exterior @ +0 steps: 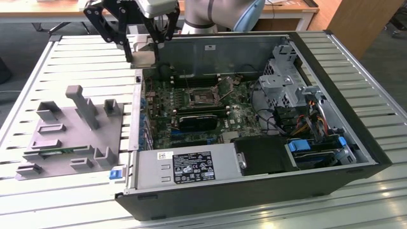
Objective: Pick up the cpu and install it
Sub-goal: 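Pick up the cpu and move it towards the insertion slot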
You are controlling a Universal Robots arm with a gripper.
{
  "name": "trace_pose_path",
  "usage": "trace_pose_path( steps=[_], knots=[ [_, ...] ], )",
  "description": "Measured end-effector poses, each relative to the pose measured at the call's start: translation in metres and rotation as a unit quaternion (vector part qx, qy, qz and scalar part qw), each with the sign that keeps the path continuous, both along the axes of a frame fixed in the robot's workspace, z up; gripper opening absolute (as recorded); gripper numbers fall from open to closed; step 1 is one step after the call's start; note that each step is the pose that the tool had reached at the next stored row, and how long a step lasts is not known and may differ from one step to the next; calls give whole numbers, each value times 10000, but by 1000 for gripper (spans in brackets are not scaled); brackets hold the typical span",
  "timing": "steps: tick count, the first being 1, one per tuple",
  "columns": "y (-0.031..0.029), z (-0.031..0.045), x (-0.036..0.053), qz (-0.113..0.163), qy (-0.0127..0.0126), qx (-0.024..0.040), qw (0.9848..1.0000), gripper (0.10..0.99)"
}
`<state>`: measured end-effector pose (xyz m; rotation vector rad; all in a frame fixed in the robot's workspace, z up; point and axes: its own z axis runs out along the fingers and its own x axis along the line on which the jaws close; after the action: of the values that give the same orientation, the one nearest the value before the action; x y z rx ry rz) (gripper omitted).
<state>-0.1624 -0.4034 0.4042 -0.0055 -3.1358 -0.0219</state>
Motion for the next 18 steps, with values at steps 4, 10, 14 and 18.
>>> trace_pose_path(
  steps=[4,10,14,18],
  knots=[
    [0,0,22,0,0,0,10000,525],
    [0,0,56,0,0,0,10000,525],
    [0,1,75,0,0,0,10000,525],
    [0,0,94,0,0,0,10000,525]
  ],
)
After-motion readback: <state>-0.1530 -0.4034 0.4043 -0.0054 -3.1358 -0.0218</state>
